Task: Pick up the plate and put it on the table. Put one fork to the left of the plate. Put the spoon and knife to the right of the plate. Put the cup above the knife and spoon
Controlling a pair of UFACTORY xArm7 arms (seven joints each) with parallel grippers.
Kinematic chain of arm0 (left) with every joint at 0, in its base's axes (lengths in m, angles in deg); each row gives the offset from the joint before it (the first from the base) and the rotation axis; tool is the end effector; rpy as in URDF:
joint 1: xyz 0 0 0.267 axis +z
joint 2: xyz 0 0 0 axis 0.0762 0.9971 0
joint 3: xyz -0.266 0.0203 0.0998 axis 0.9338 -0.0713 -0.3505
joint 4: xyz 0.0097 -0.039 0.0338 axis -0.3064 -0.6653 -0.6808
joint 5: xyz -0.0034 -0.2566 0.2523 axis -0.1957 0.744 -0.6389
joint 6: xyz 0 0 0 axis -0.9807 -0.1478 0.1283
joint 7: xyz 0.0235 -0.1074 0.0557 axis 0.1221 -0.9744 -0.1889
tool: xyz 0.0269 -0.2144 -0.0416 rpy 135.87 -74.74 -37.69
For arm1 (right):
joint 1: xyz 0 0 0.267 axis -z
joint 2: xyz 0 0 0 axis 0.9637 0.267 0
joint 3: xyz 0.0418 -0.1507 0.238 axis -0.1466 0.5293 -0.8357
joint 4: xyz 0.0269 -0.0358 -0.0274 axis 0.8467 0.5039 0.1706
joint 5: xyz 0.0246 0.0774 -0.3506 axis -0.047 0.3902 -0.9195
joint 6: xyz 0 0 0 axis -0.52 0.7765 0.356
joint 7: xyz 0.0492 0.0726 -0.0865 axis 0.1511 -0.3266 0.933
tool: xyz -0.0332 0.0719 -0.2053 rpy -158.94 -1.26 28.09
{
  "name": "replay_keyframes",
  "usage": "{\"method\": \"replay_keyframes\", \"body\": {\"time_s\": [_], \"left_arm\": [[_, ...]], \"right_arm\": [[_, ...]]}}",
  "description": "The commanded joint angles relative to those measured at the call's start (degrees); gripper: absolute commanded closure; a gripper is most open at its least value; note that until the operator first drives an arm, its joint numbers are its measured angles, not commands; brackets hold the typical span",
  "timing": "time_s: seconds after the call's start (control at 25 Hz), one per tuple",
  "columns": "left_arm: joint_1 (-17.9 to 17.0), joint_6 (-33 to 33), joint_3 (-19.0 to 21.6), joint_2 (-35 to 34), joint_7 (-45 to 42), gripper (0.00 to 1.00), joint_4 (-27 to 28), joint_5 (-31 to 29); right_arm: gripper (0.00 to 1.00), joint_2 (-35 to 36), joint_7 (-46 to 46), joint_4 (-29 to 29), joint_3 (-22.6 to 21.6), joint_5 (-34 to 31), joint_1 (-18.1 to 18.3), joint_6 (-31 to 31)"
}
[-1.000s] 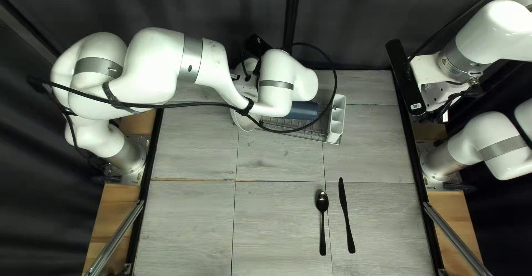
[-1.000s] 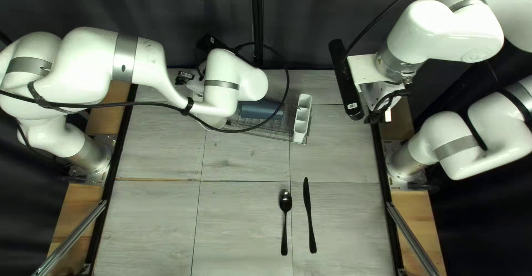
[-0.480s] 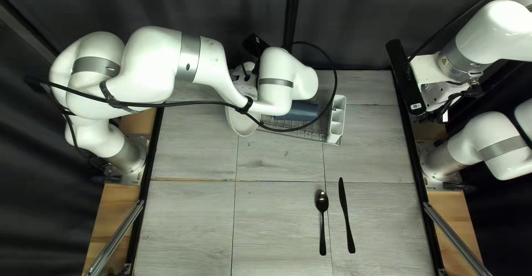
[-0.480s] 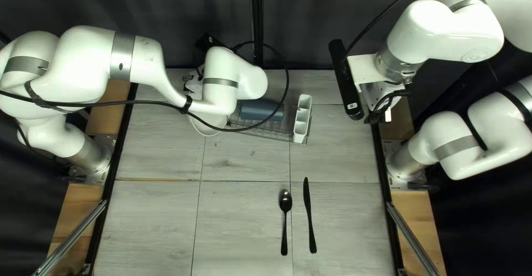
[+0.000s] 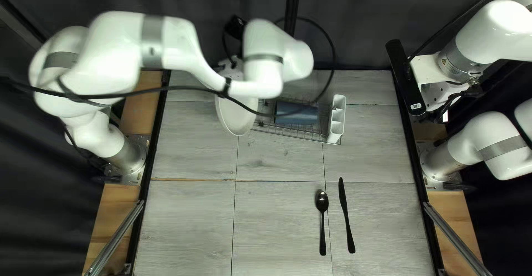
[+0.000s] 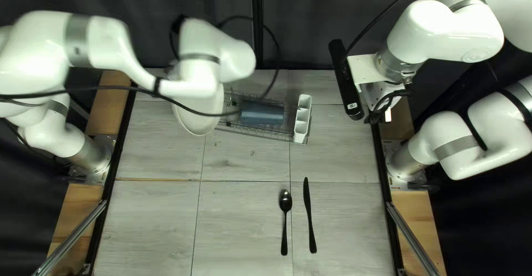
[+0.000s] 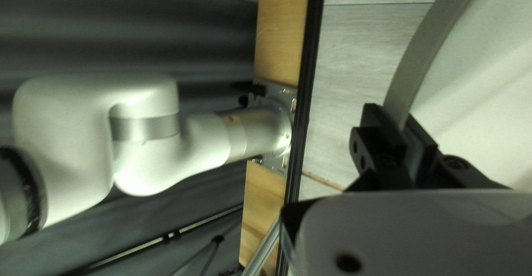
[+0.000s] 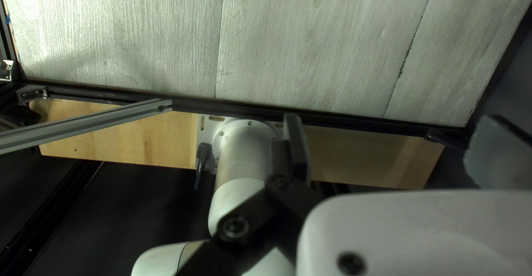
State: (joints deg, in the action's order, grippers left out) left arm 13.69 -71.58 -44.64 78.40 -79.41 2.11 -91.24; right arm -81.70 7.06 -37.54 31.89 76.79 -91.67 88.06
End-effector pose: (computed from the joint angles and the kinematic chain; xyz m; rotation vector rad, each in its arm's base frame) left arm 0.2948 0.1413 0.2967 -1.6427 -1.7752 0.4414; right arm 0.2549 -0.0407 0.2907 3.0947 0.2372 0.0249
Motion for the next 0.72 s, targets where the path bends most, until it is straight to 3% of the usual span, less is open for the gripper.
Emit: {"method": "replay_keyframes", "body": {"time_s": [0.04,0.24,0.4,0.52,0.72], "left_arm": [[-1.5,-1.17,1.14,-5.03,-5.4,1.0,-0.18,4.19],[-5.34,3.16,4.99,-13.15,-17.11,1.0,-5.89,10.91],[-10.08,10.69,10.53,-17.44,-28.16,1.0,-10.39,14.15],[-13.1,17.09,14.25,-17.64,-33.86,1.0,-13.18,13.48],[-17.39,25.53,19.52,-12.1,-41.53,1.0,-14.32,8.79]], "right_arm": [[0.0,0.0,0.0,0.0,0.0,0.0,0.0,0.0],[0.0,0.0,0.0,0.0,0.0,0.0,0.0,0.0],[0.0,0.0,0.0,0.0,0.0,0.0,0.0,0.0],[0.0,0.0,0.0,0.0,0.0,0.0,0.0,0.0],[0.0,0.0,0.0,0.0,0.0,0.0,0.0,0.0]]}}
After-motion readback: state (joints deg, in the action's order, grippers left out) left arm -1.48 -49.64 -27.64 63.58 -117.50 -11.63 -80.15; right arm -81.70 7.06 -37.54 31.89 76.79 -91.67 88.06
